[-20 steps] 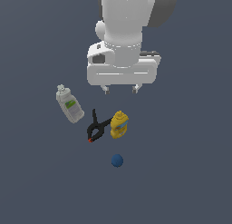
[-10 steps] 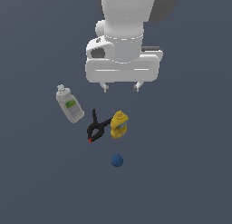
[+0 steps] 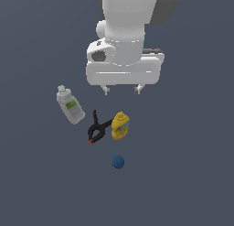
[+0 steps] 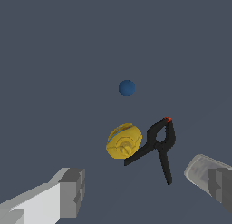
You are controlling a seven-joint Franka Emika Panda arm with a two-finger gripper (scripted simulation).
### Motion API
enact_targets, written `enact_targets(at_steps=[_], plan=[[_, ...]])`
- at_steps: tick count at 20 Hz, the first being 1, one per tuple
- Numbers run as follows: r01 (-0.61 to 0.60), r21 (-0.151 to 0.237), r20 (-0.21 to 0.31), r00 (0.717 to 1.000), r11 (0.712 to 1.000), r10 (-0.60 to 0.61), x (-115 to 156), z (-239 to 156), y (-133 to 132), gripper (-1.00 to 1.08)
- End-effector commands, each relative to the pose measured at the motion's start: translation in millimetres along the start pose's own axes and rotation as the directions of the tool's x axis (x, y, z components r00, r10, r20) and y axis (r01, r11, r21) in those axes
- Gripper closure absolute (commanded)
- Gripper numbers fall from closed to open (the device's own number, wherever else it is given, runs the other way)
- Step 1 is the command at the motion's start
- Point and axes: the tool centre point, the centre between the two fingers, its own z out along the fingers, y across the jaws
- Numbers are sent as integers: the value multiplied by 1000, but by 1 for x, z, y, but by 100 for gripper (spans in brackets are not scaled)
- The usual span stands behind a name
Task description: Pick up a designated object from a clutter of objects.
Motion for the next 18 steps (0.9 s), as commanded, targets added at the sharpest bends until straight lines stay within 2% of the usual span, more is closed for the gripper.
enact_targets(at_steps=[1, 10, 18], plan=[[-3, 0, 2, 1000, 1000, 3, 4, 5, 0, -92], [-27, -2, 14, 1000, 1000, 27, 35, 43, 3, -92], [-62, -4, 30, 998, 998, 62, 72, 106, 7, -92]])
